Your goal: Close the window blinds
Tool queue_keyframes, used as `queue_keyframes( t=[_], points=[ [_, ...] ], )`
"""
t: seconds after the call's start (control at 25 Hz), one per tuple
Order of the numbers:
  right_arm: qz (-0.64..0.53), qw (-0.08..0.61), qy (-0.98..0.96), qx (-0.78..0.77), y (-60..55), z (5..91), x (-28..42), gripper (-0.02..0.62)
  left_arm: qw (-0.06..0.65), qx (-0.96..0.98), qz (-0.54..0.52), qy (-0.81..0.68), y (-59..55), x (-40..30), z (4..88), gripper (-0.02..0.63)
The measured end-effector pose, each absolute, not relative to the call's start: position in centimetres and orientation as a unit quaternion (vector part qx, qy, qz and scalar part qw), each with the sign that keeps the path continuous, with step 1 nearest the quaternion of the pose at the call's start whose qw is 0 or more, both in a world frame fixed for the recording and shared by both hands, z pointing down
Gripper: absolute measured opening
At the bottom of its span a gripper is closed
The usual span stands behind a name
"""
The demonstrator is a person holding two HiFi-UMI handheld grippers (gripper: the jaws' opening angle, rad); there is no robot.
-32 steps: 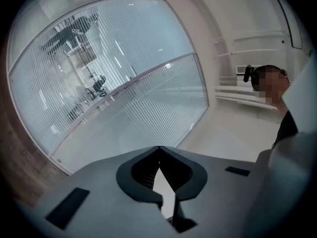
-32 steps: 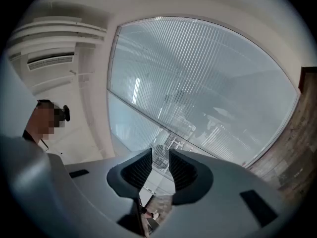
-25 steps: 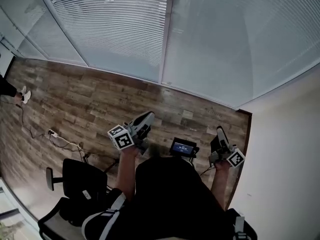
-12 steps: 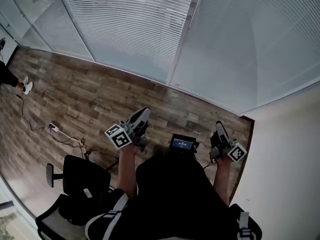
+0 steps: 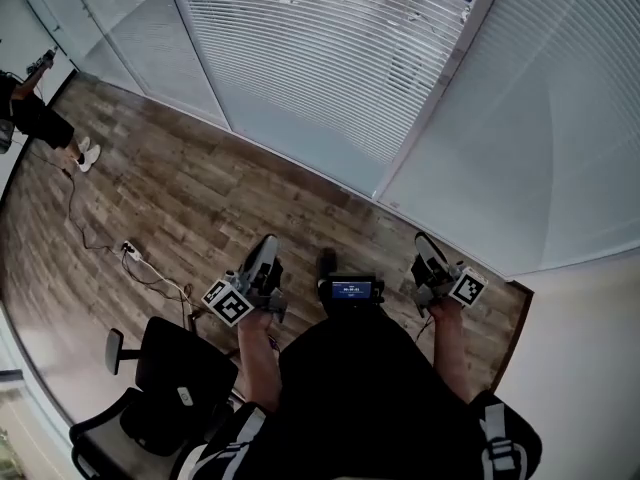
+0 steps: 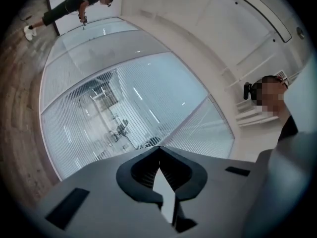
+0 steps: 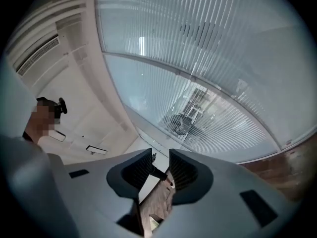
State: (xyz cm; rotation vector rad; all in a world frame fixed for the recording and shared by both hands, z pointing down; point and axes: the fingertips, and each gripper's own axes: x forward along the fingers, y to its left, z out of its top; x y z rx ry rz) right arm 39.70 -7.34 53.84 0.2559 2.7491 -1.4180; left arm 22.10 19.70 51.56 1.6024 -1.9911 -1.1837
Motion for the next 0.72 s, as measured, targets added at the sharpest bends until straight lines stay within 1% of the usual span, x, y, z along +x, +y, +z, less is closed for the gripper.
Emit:
queue_keyframes(
  t=[0.16,0.32,0.4,0.56,0.72],
  points=[
    [-0.478,0.003,0.873,0.103,-10.1,55.6,29.2,0.117,0.152,0.537,-0.402,-0.726,19.2,14.3,50.7,0.006],
    [-0.484,0.021,0.865,0.13,-11.6,54.4,19.1,0.117,0.131,0.541,-0.372,-0.743,18.5,7.0,47.4,0.006],
    [-0.477,0.023,0.869,0.129,-12.3,54.0,16.6,0.117,0.129,0.547,-0.366,-0.742,18.1,4.8,46.6,0.006],
    [-0.474,0.031,0.874,0.103,-14.7,52.7,13.9,0.117,0.153,0.56,-0.367,-0.727,15.1,1.1,46.7,0.006],
    [-0.466,-0.011,0.883,0.05,-16.4,54.8,12.7,0.117,0.165,0.561,-0.374,-0.72,13.3,-3.5,48.2,0.006]
  ],
)
